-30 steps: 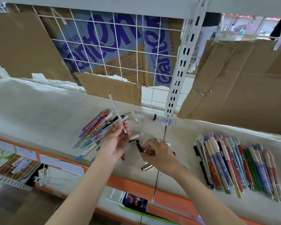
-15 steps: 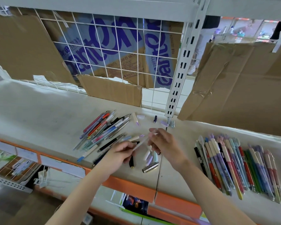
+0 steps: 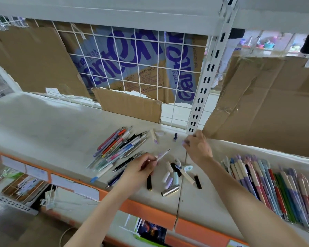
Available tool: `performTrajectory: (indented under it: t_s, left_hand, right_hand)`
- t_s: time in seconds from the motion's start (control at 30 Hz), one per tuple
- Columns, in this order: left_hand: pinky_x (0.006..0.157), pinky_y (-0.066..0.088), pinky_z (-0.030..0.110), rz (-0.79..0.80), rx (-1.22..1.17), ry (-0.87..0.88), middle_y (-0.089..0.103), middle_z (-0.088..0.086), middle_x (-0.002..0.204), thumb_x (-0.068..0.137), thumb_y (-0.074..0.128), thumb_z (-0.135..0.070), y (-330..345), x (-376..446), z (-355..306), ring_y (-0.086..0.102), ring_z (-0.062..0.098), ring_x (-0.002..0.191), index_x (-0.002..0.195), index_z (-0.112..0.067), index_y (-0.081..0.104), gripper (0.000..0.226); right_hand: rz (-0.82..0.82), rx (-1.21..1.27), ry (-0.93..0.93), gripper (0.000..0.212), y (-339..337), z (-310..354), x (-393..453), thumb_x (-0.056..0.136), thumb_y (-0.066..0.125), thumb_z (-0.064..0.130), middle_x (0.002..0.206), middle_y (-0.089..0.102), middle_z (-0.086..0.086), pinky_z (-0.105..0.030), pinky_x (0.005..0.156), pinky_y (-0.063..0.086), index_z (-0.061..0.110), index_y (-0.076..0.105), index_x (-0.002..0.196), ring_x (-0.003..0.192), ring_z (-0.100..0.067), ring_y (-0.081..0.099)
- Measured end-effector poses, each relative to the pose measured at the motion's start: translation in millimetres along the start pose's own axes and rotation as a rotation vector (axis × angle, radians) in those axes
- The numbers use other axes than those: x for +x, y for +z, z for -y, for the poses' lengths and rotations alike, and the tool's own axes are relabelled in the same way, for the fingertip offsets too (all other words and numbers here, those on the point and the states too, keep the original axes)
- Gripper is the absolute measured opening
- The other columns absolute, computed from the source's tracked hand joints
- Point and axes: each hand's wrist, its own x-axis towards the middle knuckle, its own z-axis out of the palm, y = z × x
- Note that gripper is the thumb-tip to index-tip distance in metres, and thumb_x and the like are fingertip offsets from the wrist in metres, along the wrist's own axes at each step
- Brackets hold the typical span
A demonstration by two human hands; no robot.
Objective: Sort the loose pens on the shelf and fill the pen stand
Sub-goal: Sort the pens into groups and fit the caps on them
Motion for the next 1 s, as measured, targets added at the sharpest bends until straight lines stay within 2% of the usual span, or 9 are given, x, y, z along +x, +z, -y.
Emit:
performTrajectory:
  t_s: [0.07, 0.17, 0.3, 0.47, 0.6, 0.67, 0.73, 0.83, 1.0]
  left_hand:
    - [0.060, 0.042, 0.022, -0.002, 0.016, -0.001, 0.056, -0.005, 0.067, 0.095, 0.051, -0.017, -2.7, -1.0, 3.2, 0.048, -0.002, 0.053, 0.084, -0.029, 0.054, 0.017]
    - [0.063, 0.048, 0.033, -0.041, 0.074, 0.002, 0.063, -0.002, 0.074, 0.092, 0.057, -0.023, -6.8, -2.1, 8.5, 0.056, 0.012, 0.057, 0.083, -0.036, 0.056, 0.016]
    - [0.059, 0.048, 0.024, -0.090, 0.096, 0.006, 0.067, -0.002, 0.079, 0.089, 0.063, -0.020, -11.2, -0.5, 10.4, 0.062, 0.016, 0.053, 0.084, -0.037, 0.059, 0.018]
    - [0.054, 0.041, 0.008, -0.120, 0.179, 0.009, 0.065, -0.013, 0.072, 0.087, 0.065, -0.021, -13.4, 0.1, 11.1, 0.062, 0.000, 0.060, 0.081, -0.040, 0.056, 0.022]
    - [0.056, 0.046, 0.015, -0.086, 0.224, -0.015, 0.065, -0.010, 0.073, 0.089, 0.061, -0.026, -10.5, -4.8, 17.1, 0.061, 0.000, 0.057, 0.085, -0.039, 0.056, 0.015]
    - [0.063, 0.049, 0.024, -0.085, 0.224, -0.038, 0.064, -0.010, 0.075, 0.090, 0.060, -0.027, -8.0, -7.4, 19.5, 0.061, 0.003, 0.062, 0.090, -0.037, 0.058, 0.010]
    - [0.062, 0.045, 0.021, -0.104, 0.243, -0.037, 0.062, -0.012, 0.076, 0.090, 0.059, -0.028, -5.3, -9.8, 21.0, 0.059, 0.003, 0.069, 0.095, -0.034, 0.060, 0.008]
    - [0.061, 0.039, 0.010, -0.118, 0.260, -0.002, 0.062, -0.017, 0.081, 0.090, 0.060, -0.027, -0.5, -13.7, 18.8, 0.057, -0.001, 0.076, 0.097, -0.032, 0.061, 0.009]
    - [0.069, 0.038, 0.005, -0.109, 0.264, 0.017, 0.059, -0.024, 0.089, 0.089, 0.061, -0.024, -0.9, -16.6, 17.2, 0.055, -0.003, 0.086, 0.099, -0.029, 0.063, 0.011]
  right_hand:
    - [-0.014, 0.040, -0.093, 0.025, 4.9, -2.1, -4.9, 0.095, 0.052, 0.030, 0.109, 0.050, -0.006, -0.027, 0.082, 0.044, 0.009, 0.065, 0.095, 0.109, -0.020, 0.046]
    - [0.055, 0.481, -0.155, 0.016, -3.0, 6.6, -28.4, 0.091, 0.060, 0.024, 0.083, 0.062, 0.003, -0.011, 0.066, 0.041, 0.009, 0.065, 0.089, 0.080, -0.006, 0.057]
    - [0.227, 0.854, -0.186, 0.005, -16.9, 14.5, -52.9, 0.089, 0.063, 0.018, 0.082, 0.066, 0.011, -0.007, 0.066, 0.043, 0.020, 0.067, 0.088, 0.070, 0.004, 0.056]
    - [-0.030, 0.568, -0.094, 0.009, -8.2, -5.2, -43.4, 0.088, 0.063, 0.017, 0.096, 0.062, 0.002, -0.005, 0.068, 0.038, 0.024, 0.069, 0.091, 0.081, -0.006, 0.056]
    - [0.000, 0.347, -0.111, 0.013, 0.9, -12.4, -48.3, 0.086, 0.065, 0.014, 0.096, 0.051, 0.002, -0.008, 0.075, 0.035, 0.014, 0.072, 0.097, 0.095, -0.015, 0.052]
    - [-0.065, 0.379, -0.223, 0.006, -2.6, -4.8, -60.5, 0.083, 0.068, 0.010, 0.086, 0.051, 0.003, -0.011, 0.070, 0.038, 0.012, 0.072, 0.088, 0.083, -0.011, 0.053]
    - [-0.028, 0.301, -0.295, 0.010, -4.6, 4.6, -75.0, 0.084, 0.068, 0.021, 0.077, 0.050, 0.006, -0.022, 0.068, 0.037, 0.012, 0.067, 0.080, 0.076, -0.009, 0.049]
    - [0.043, 0.093, -0.333, 0.026, -1.0, 14.5, -92.0, 0.090, 0.056, 0.038, 0.083, 0.047, 0.007, -0.025, 0.080, 0.036, 0.013, 0.063, 0.085, 0.091, -0.013, 0.049]
    - [0.047, 0.197, -0.341, 0.016, 3.7, 13.4, -92.1, 0.090, 0.057, 0.025, 0.085, 0.049, 0.006, -0.026, 0.081, 0.040, 0.011, 0.064, 0.088, 0.093, -0.017, 0.051]
